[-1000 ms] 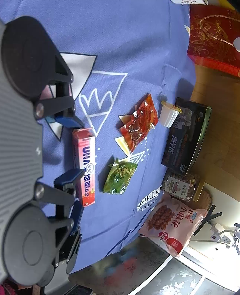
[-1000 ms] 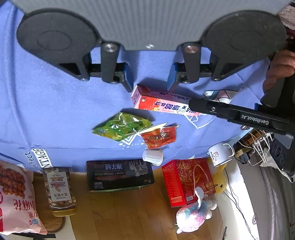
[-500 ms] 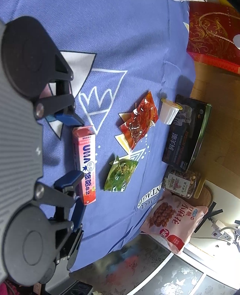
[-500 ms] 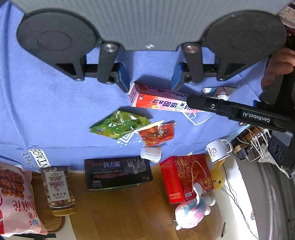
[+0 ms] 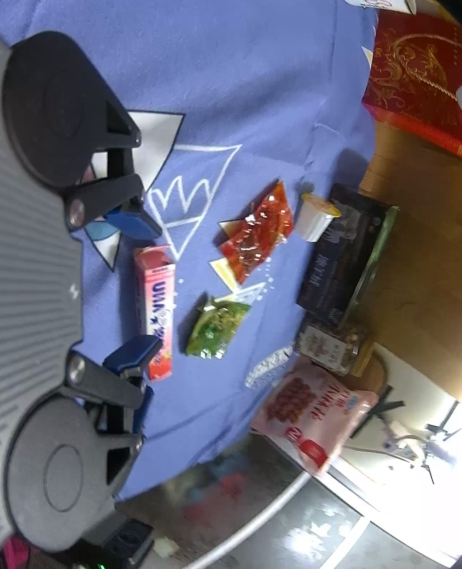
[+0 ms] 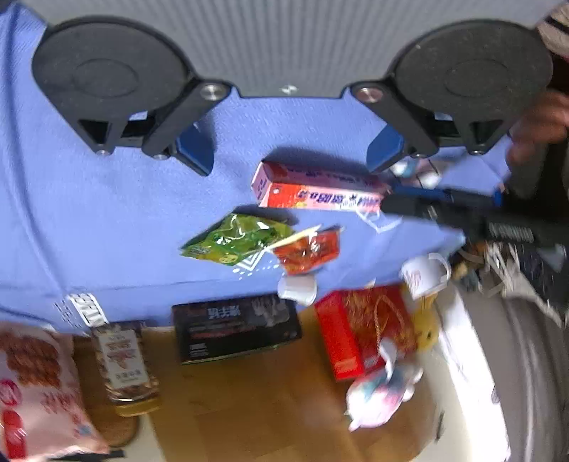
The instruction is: Organize snacks
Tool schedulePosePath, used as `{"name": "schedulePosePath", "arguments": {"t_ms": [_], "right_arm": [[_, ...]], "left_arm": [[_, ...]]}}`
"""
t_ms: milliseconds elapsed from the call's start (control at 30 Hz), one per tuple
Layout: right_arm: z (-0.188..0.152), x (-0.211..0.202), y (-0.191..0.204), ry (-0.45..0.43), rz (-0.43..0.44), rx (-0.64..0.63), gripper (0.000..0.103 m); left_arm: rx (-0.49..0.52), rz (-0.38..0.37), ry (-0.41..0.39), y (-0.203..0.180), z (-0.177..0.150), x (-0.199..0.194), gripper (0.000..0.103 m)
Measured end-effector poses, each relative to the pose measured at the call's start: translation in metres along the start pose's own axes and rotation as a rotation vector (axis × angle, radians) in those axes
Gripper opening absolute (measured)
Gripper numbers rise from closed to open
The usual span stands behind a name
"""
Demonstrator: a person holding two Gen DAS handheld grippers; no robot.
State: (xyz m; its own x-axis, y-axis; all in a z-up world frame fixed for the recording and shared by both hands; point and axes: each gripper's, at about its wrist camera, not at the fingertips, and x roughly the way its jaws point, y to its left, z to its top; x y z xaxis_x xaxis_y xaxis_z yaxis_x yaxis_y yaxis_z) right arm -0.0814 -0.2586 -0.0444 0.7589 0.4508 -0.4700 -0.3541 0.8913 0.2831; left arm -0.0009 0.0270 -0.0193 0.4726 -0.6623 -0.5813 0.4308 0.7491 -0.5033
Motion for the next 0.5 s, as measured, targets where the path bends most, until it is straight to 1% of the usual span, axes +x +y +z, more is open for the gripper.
{"name": "schedulePosePath", "arguments": {"t_ms": [33,67,100,167,200,233,300,367,400,433,467,500], "right_arm": [[0.001,0.001,0.002,0.012,-0.009,-0.023,0.095],[0.003,0.002,0.003,0.021,-0.024,-0.046,0.094],[0.004,0.002,0.004,0.025,-0.037,-0.064,0.093],[0.005,0.002,0.004,0.031,-0.034,-0.092,0.087],[0.007,0.002,0.005,0.031,-0.031,-0.103,0.081],[0.007,0.003,0.005,0.031,-0.034,-0.113,0.075],[0.009,0.004,0.007,0.028,-0.042,-0.142,0.068],[0.01,0.006,0.009,0.034,-0.044,-0.163,0.066],[0.01,0.007,0.009,0.04,-0.04,-0.168,0.064],[0.01,0.009,0.009,0.047,-0.034,-0.169,0.059],[0.011,0.011,0.009,0.054,-0.029,-0.169,0.056],[0.011,0.014,0.009,0.065,-0.02,-0.165,0.049]], "left_arm": [[-0.007,-0.011,-0.007,0.001,0.002,-0.003,0.065],[-0.011,-0.017,-0.011,0.002,0.004,-0.004,0.074],[-0.014,-0.022,-0.016,0.003,0.005,-0.005,0.078],[-0.014,-0.032,-0.016,0.004,0.008,-0.005,0.078],[-0.013,-0.036,-0.013,0.004,0.009,-0.003,0.078],[-0.013,-0.041,-0.007,0.004,0.01,-0.001,0.078],[-0.01,-0.052,0.011,0.002,0.011,0.004,0.075],[-0.005,-0.055,0.032,0.001,0.011,0.01,0.074],[-0.003,-0.057,0.04,0.001,0.01,0.013,0.072],[-0.005,-0.06,0.049,0.0,0.009,0.017,0.069],[-0.007,-0.061,0.058,0.0,0.008,0.02,0.064],[-0.004,-0.053,0.06,-0.001,0.007,0.023,0.06]]}}
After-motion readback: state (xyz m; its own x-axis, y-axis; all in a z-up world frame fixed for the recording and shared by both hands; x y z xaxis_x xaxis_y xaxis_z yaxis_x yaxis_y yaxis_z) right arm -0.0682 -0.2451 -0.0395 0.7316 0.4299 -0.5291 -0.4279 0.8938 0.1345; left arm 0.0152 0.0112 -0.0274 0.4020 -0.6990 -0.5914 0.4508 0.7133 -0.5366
